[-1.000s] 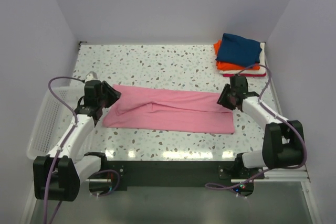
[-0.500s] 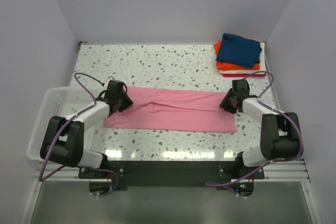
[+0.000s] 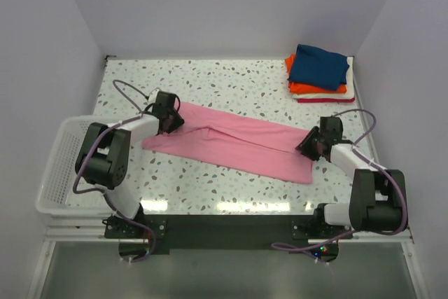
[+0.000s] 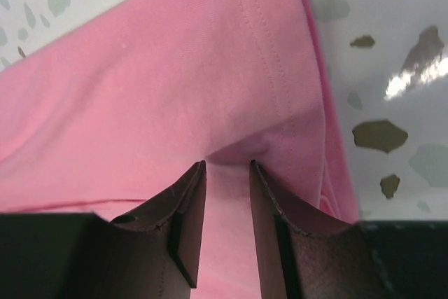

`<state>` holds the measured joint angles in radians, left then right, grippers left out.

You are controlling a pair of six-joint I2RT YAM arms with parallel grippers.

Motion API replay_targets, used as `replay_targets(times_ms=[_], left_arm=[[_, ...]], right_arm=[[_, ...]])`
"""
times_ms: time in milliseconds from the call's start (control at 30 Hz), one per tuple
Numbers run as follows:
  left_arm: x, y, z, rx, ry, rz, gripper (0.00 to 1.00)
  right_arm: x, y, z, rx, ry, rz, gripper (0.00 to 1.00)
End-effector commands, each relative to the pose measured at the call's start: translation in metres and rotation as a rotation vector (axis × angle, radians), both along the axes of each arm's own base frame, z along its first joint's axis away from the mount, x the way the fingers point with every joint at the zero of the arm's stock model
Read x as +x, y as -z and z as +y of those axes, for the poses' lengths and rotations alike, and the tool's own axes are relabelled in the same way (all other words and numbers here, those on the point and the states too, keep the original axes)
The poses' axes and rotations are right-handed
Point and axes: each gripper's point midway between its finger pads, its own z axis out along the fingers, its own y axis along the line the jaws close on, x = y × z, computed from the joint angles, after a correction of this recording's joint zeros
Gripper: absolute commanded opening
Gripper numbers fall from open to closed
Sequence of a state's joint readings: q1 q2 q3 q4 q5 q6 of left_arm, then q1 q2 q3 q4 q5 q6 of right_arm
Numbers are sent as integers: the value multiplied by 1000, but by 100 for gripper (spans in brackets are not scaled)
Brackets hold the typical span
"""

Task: Fold and stack the t-shirts
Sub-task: Fold the tshirt

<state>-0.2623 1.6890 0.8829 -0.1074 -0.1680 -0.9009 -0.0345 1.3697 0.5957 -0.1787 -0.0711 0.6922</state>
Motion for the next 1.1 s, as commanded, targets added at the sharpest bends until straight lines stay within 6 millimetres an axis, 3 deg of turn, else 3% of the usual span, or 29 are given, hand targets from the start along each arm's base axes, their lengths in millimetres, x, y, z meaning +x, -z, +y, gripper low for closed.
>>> replay_targets(times_ms=[0, 67, 100, 167, 233, 267, 300, 333, 367, 400, 467, 567, 633, 733, 833, 867, 967, 1033, 1067], left_arm=[[33, -1, 10, 127, 8, -24, 36], [46, -1, 14, 185, 29, -15, 36], [64, -2, 11, 191, 53, -28, 37], [96, -4, 6, 216, 106, -34, 39], [118, -2, -2, 221, 169, -40, 41], [137, -17, -9, 205, 181, -53, 41], [142, 6, -11, 202, 193, -7, 42], [150, 8, -16, 187, 217, -11, 44], [166, -5, -32, 135, 284, -60, 45], [170, 8, -34, 119, 302, -42, 47], [182, 5, -42, 88, 333, -67, 50], [201, -17, -61, 1, 411, -155, 62], [206, -24, -64, -49, 438, -175, 67], [216, -55, -68, -104, 471, -252, 70], [219, -97, -66, -109, 476, -351, 74], [220, -120, -67, -108, 476, -404, 75], [210, -152, -65, -125, 454, -463, 75], [203, -166, -62, -138, 411, -490, 74], [189, -166, -55, -132, 372, -479, 73]], right_arm=[[-24, -7, 17, 52, -65, 16, 36], [-15, -35, 22, 39, -115, -68, 37], [-15, -44, 39, 22, -189, -95, 39], [-9, -65, 51, -40, -256, -134, 42], [-8, -72, 72, -108, -338, -137, 44], [-4, -78, 77, -135, -366, -140, 44], [-3, -74, 85, -154, -404, -123, 44], [1, -72, 89, -158, -431, -114, 44], [9, -79, 92, -180, -466, -130, 44], [13, -68, 93, -201, -488, -95, 44], [27, -72, 95, -251, -536, -108, 45], [43, -58, 95, -296, -560, -73, 45], [47, -41, 94, -313, -561, -16, 45], [44, -29, 92, -362, -556, 36, 45], [35, -24, 84, -401, -536, 61, 47], [32, -25, 84, -401, -535, 64, 47], [22, -28, 79, -419, -521, 74, 47], [15, -29, 76, -435, -518, 74, 48], [11, -34, 76, -438, -511, 65, 48]])
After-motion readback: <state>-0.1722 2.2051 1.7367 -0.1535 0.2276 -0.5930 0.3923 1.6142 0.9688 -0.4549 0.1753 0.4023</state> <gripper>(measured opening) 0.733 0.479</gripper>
